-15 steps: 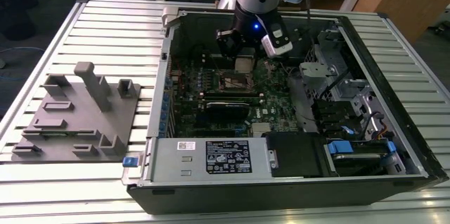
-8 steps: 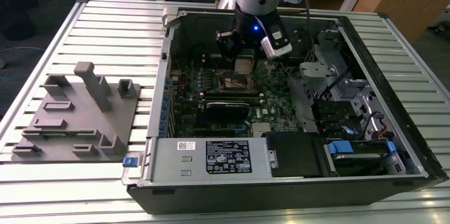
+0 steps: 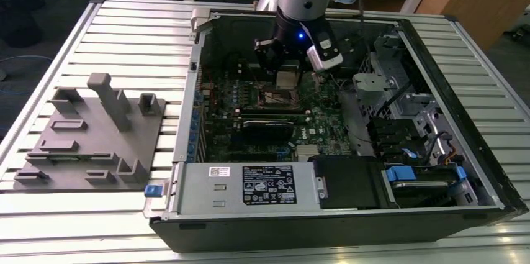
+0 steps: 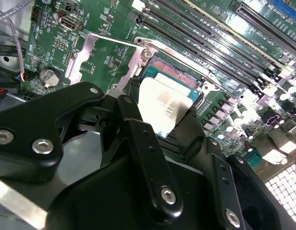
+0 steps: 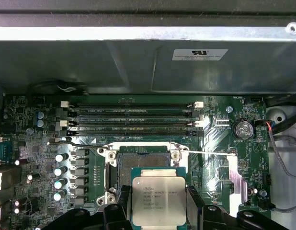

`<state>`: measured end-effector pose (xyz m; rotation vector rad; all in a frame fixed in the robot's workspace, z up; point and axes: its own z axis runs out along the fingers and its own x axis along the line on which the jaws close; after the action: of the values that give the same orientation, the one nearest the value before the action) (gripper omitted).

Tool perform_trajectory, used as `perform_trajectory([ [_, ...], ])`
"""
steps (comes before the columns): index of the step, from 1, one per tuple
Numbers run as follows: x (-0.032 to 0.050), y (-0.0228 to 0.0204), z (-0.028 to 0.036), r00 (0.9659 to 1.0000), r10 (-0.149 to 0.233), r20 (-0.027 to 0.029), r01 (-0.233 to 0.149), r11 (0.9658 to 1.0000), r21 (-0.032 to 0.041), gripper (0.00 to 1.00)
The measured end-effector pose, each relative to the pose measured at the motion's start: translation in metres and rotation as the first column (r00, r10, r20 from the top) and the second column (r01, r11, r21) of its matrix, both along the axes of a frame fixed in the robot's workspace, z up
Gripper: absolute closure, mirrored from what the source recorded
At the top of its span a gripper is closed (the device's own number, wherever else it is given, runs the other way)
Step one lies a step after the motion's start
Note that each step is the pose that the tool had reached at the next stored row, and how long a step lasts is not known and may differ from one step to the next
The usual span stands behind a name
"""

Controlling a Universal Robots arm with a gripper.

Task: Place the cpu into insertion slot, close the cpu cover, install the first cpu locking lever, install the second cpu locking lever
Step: 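Place the cpu into insertion slot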

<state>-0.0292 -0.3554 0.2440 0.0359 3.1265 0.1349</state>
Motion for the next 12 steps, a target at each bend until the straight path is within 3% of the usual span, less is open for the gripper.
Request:
perform_trajectory([
  [12,0.0000,0.0000,-0.0004,1.0000,0.007,0.0000,-0.007,1.0000,0.0001,0.46],
])
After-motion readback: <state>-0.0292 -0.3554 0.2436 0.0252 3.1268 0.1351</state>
